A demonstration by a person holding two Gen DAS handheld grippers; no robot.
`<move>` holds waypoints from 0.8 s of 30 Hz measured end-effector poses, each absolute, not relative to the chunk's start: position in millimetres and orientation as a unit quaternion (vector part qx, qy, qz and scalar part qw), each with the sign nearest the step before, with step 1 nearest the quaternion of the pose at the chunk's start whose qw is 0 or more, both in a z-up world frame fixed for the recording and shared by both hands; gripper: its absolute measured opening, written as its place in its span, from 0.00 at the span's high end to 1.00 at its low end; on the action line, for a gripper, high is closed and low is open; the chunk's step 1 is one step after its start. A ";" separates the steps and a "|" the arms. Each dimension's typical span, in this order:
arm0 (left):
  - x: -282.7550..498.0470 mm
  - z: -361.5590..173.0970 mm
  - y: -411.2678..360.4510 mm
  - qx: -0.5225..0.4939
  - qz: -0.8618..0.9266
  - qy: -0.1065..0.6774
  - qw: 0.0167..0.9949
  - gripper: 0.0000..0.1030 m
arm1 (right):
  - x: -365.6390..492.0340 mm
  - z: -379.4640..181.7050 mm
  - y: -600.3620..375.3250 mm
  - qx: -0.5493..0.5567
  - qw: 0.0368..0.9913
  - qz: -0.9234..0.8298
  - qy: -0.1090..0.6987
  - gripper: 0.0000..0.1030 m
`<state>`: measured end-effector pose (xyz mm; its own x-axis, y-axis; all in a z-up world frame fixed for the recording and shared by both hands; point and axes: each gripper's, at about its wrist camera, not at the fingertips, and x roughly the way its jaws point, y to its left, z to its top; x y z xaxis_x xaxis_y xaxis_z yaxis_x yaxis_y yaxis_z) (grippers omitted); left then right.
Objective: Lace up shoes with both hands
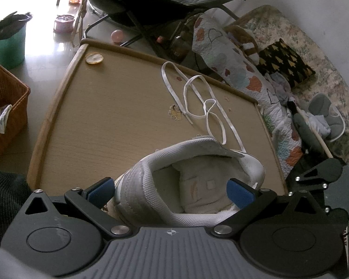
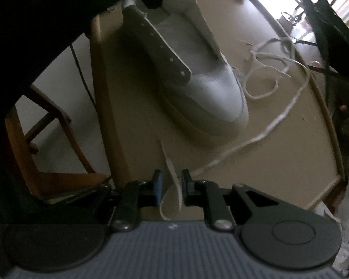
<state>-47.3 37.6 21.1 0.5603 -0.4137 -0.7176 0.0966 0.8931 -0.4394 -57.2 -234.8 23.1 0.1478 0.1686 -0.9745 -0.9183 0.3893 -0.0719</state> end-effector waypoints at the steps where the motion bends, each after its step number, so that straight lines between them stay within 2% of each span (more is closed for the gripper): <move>1: -47.5 20.9 37.7 -0.178 -0.147 0.445 0.865 0.00 | -55.8 20.7 -232.4 -0.371 0.657 0.413 0.509 0.84; 9: -47.6 20.8 37.8 -0.181 -0.148 0.446 0.864 0.00 | -48.1 7.8 -219.6 -0.374 0.637 0.422 0.525 0.85; 15: -47.1 21.3 37.1 -0.182 -0.147 0.448 0.863 0.00 | -45.3 7.1 -218.8 -0.355 0.636 0.417 0.543 0.94; 24: -47.0 23.3 35.6 -0.177 -0.147 0.448 0.864 0.00 | -49.7 5.2 -228.5 -0.290 0.682 0.369 0.561 0.95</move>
<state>-47.0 35.6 23.3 0.5563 -0.4117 -0.7218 0.0951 0.8945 -0.4369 -49.7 -228.5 5.2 0.0995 0.1784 -0.9789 -0.8284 0.5598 0.0179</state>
